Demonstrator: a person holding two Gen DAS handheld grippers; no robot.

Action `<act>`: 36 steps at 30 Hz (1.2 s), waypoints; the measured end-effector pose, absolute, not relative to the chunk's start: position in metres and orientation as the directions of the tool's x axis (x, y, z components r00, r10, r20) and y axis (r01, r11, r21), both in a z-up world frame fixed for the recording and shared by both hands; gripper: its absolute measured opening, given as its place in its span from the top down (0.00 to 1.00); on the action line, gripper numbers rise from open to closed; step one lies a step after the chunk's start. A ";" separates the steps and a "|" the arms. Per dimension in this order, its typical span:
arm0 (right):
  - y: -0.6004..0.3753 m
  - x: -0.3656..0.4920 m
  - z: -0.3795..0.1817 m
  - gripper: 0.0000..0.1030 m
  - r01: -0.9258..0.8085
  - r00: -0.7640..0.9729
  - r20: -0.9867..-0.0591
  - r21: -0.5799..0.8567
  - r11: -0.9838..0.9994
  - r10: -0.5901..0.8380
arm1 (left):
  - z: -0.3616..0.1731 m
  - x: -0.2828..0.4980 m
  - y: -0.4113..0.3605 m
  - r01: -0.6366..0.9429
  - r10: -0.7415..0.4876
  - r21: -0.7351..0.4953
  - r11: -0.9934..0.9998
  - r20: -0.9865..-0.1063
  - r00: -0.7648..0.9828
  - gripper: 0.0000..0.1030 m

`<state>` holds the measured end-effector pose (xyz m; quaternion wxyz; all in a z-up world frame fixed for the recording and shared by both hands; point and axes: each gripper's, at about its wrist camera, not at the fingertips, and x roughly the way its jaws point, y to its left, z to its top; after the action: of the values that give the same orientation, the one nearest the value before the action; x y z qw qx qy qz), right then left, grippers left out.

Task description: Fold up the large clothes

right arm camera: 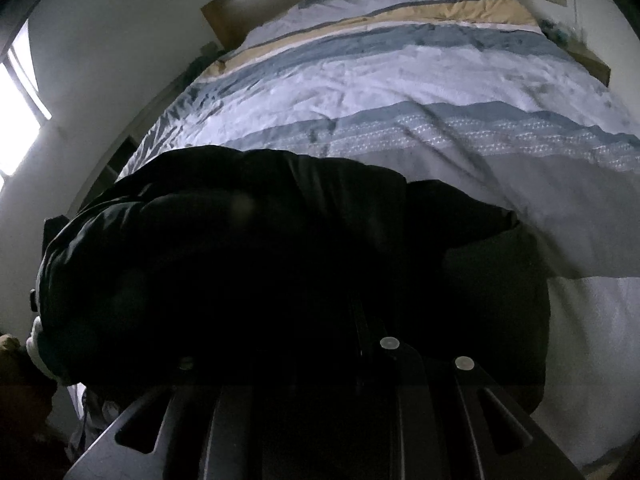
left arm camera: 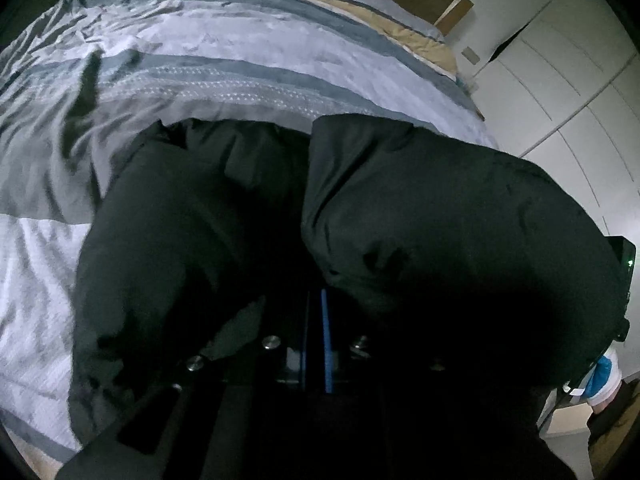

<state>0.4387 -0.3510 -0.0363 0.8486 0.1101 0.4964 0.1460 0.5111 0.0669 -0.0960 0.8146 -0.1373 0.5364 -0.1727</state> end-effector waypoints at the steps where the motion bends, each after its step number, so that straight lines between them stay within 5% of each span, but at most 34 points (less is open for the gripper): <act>1: -0.352 0.437 -0.035 0.80 -0.137 0.467 -0.809 0.332 0.933 0.357 | -0.092 0.509 0.068 0.131 -0.422 -0.404 0.906 -0.828 0.370 0.93; 7: -0.354 0.427 -0.024 0.63 -0.129 0.460 -0.821 0.315 0.940 0.338 | -0.060 0.498 0.082 0.115 -0.421 -0.410 0.905 -0.816 0.396 0.91; 12: -0.360 0.413 -0.009 0.55 -0.113 0.449 -0.832 0.308 0.945 0.325 | -0.029 0.498 0.087 0.113 -0.406 -0.397 0.911 -0.812 0.419 0.76; 25: -0.345 0.438 0.068 0.48 -0.150 0.532 -0.778 0.302 0.942 0.334 | 0.020 0.546 0.032 0.180 -0.403 -0.361 0.915 -0.800 0.444 0.64; 36: -0.280 0.463 0.021 0.47 -0.252 0.448 -0.827 0.249 0.935 0.341 | -0.029 0.545 -0.033 0.251 -0.390 -0.311 0.917 -0.832 0.394 0.64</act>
<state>0.4625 -0.2801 0.0206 0.8497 0.0446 0.4956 0.1745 0.5447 -0.0333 -0.0291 0.8320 -0.0674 0.5158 -0.1928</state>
